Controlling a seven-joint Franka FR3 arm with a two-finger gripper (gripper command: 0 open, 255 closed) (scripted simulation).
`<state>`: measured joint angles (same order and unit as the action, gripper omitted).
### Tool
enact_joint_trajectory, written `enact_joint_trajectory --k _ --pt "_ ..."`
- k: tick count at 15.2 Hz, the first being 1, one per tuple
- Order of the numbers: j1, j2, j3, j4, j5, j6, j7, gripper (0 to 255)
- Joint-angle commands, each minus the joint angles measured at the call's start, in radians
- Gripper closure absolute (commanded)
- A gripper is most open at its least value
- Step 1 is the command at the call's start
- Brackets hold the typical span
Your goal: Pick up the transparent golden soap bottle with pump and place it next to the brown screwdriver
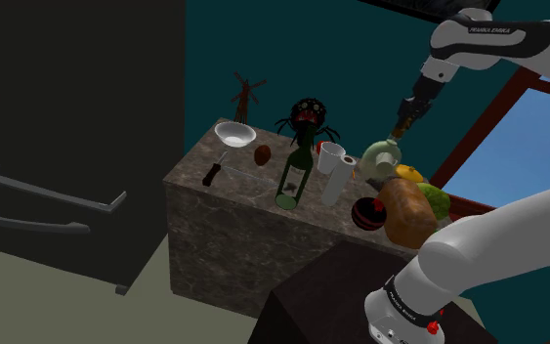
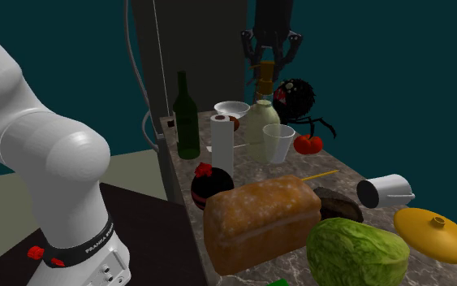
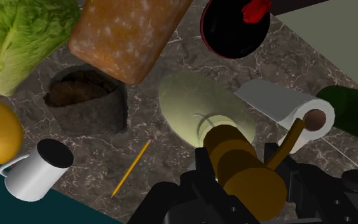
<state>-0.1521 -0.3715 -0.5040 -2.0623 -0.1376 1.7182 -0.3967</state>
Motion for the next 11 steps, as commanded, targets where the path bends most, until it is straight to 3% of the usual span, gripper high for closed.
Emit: enact_joint_trajectory --k 1,11 --pt "0.001 0.003 0.001 0.029 0.002 -0.026 -0.002 255" --pt "0.01 0.027 0.008 0.184 0.017 -0.159 -0.009 255"
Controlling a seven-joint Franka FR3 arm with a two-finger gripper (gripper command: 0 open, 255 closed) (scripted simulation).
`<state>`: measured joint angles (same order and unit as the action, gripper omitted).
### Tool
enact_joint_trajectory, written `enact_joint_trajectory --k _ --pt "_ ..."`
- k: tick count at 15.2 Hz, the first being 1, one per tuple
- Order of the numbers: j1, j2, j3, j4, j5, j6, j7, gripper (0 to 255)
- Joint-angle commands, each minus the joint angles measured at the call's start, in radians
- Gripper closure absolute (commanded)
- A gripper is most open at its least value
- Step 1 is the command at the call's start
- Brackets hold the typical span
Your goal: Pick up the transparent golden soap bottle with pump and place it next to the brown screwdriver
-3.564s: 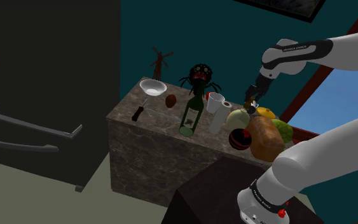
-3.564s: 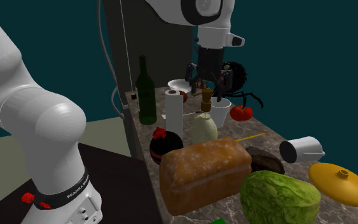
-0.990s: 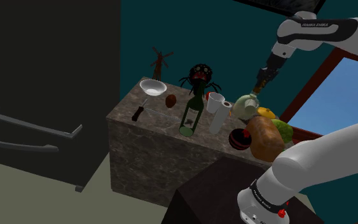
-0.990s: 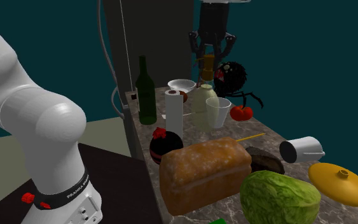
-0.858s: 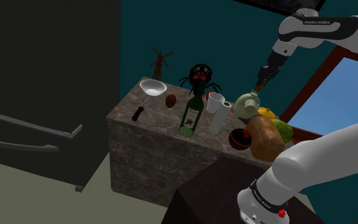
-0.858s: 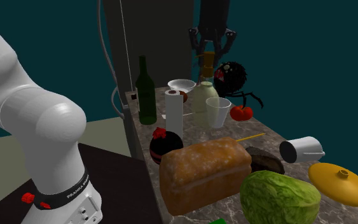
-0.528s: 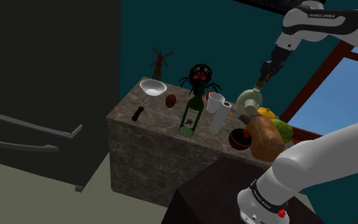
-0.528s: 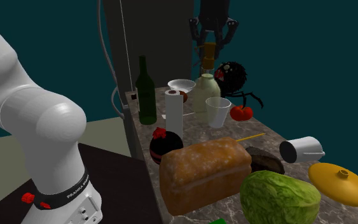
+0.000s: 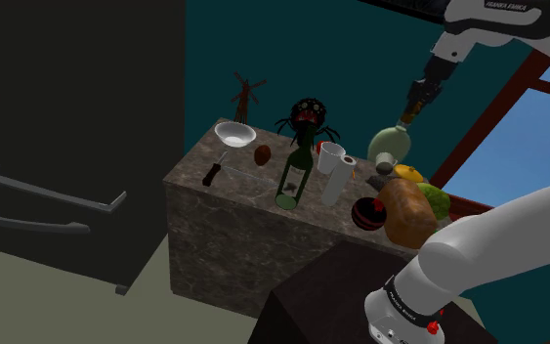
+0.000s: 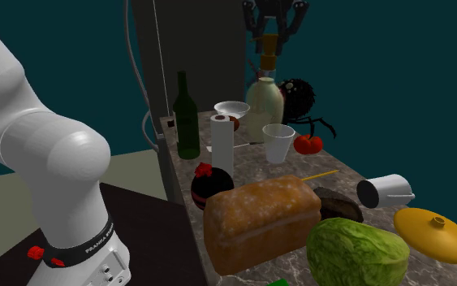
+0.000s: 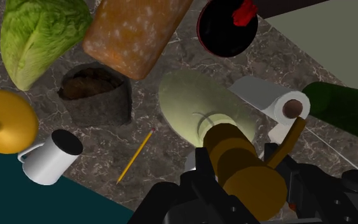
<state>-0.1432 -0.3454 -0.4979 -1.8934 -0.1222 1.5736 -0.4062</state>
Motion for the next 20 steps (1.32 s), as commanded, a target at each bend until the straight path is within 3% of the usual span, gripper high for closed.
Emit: enact_joint_trajectory --k 1,20 --pt "0.002 0.005 0.002 0.032 0.003 -0.027 0.0 255" --pt "0.016 0.133 -0.021 0.417 0.055 -0.296 -0.041 255"
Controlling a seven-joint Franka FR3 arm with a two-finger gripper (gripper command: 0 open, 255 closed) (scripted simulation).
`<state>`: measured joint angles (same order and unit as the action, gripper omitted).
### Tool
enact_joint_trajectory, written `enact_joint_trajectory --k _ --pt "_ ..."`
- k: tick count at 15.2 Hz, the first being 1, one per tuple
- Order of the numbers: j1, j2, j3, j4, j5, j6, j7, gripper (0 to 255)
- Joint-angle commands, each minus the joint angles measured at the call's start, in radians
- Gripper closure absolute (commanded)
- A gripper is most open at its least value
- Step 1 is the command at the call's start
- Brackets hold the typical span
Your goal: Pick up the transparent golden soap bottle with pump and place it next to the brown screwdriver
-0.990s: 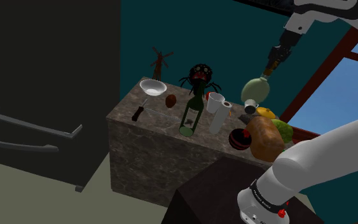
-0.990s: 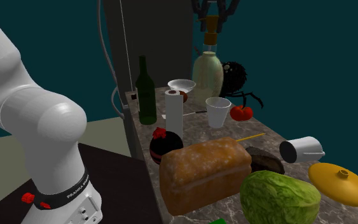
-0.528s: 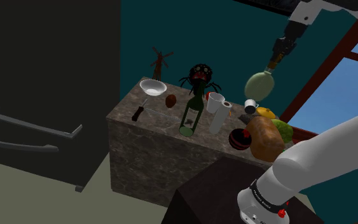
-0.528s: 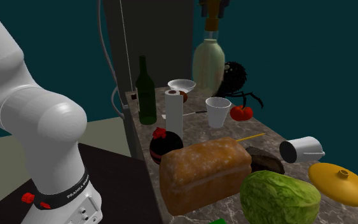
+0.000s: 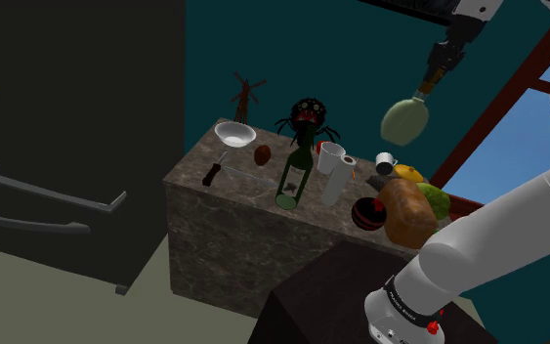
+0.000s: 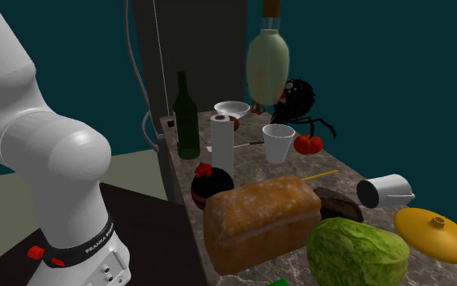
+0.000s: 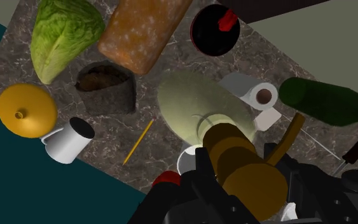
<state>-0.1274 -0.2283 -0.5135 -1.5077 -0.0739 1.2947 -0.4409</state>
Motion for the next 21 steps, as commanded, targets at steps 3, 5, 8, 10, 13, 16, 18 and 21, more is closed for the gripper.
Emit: enact_joint_trajectory --k 3,5,8,10,13,16,18,21 --pt "0.0 0.049 -0.016 0.109 0.021 -0.065 -0.018 255" --pt "-0.002 0.074 -0.024 0.164 0.032 -0.098 -0.028 255" --pt "0.018 0.043 0.016 0.108 0.024 -0.07 0.033 255" --pt "0.036 0.013 0.055 0.043 0.018 -0.033 0.091 255" --pt "0.059 -0.017 0.108 -0.039 0.018 0.02 0.172 255" --pt "0.082 -0.034 0.154 -0.107 0.024 0.071 0.245 255" --pt "0.096 -0.038 0.184 -0.145 0.031 0.104 0.291 255" --pt "0.118 -0.035 0.225 -0.192 0.042 0.153 0.356 255"
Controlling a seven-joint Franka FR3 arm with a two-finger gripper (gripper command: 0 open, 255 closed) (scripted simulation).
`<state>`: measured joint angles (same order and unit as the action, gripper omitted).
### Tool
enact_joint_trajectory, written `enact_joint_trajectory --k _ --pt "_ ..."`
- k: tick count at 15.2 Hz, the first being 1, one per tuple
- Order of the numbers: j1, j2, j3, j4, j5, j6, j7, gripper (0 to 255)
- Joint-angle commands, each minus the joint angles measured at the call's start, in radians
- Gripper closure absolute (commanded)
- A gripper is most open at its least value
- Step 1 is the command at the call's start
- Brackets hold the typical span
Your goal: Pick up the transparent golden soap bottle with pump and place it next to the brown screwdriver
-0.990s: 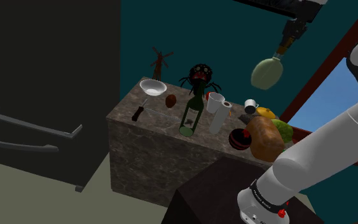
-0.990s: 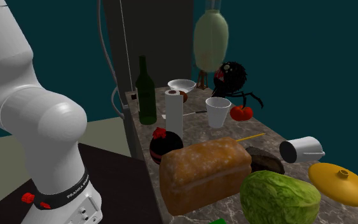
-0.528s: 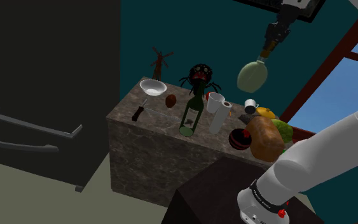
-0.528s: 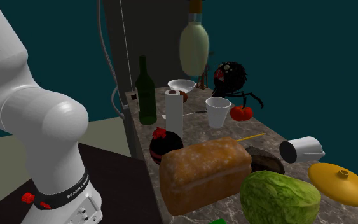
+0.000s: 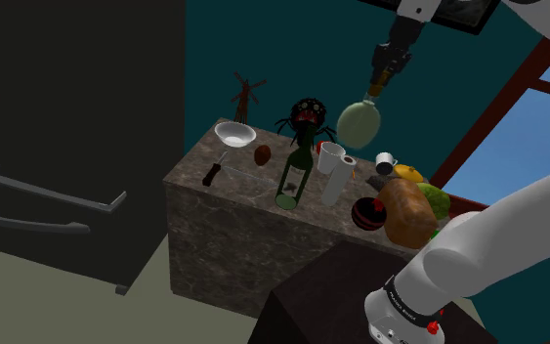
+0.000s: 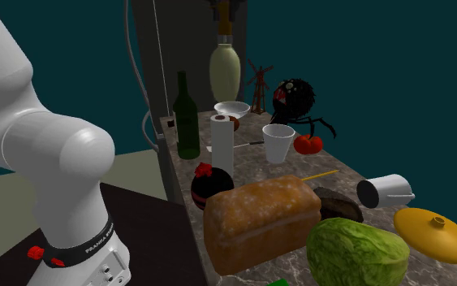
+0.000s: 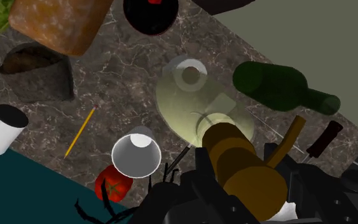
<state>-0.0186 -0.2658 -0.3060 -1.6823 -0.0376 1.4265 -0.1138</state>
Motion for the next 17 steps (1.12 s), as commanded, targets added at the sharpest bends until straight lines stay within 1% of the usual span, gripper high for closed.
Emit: enact_joint_trajectory --k 1,9,17 --pt "0.017 0.006 0.03 -0.031 0.01 0.038 0.049 255" --pt "0.079 0.072 0.124 -0.089 0.045 0.161 0.203 255" --pt "0.143 0.199 0.203 -0.066 0.071 0.269 0.339 255"
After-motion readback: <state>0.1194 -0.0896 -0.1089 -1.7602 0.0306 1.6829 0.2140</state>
